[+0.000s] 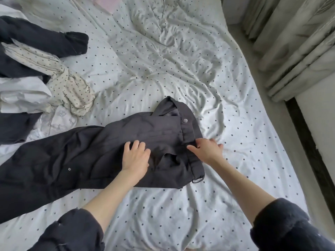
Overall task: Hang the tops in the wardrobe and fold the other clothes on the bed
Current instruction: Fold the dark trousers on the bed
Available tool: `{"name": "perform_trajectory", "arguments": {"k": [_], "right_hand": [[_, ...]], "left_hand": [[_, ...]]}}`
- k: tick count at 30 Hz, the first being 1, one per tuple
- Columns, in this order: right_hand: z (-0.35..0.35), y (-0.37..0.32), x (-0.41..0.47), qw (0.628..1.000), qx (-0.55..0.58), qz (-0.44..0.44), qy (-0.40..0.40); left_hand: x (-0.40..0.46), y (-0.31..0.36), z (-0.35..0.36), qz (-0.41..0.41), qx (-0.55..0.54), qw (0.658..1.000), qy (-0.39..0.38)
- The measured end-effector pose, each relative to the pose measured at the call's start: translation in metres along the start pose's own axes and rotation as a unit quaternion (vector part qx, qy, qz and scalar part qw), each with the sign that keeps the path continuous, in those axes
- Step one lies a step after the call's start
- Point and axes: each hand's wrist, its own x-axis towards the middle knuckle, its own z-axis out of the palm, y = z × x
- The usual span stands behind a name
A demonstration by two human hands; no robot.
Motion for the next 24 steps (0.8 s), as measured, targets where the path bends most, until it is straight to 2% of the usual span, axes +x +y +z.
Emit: {"name": "perform_trajectory", "arguments": {"k": [4,7,9,12,15,16,17,19,22,23,24], "right_hand": [[0.002,0.0,-0.002,0.994,0.104,0.027,-0.024],[-0.002,0.019,-0.02,0.977,0.202,-0.012,-0.073],[-0.01,0.036,-0.043,0.961,0.254,-0.029,-0.108],[-0.012,0.067,-0.073,0.969,0.164,-0.035,-0.182],[-0.005,0.088,-0.088,0.961,0.06,0.003,-0.27],[-0.003,0.092,-0.093,0.957,0.047,0.012,-0.286],[-0.002,0.093,-0.093,0.956,0.04,0.011,-0.291],[-0.004,0.093,-0.087,0.963,0.068,0.025,-0.26],[-0.015,0.086,-0.056,0.987,0.109,0.048,-0.112],[-0.018,0.08,-0.042,0.99,0.12,0.04,-0.059],[-0.022,0.071,-0.027,0.991,0.131,0.029,-0.018]], "left_hand": [[0.0,0.006,0.01,-0.02,-0.027,0.999,0.022],[-0.004,0.004,0.007,-0.012,-0.093,0.995,0.026],[-0.009,0.001,-0.002,-0.015,-0.096,0.994,0.048],[-0.014,0.002,-0.008,-0.01,-0.094,0.995,0.013],[-0.025,0.012,-0.007,0.087,-0.11,0.981,-0.131],[-0.031,0.017,-0.007,0.108,-0.123,0.974,-0.157],[-0.033,0.019,-0.007,0.118,-0.136,0.973,-0.147],[-0.033,0.017,-0.01,0.12,-0.155,0.979,-0.047],[-0.019,0.003,-0.021,0.115,-0.194,0.963,0.149],[-0.009,-0.005,-0.022,0.105,-0.212,0.951,0.201],[0.003,-0.014,-0.023,0.089,-0.224,0.945,0.222]]}}
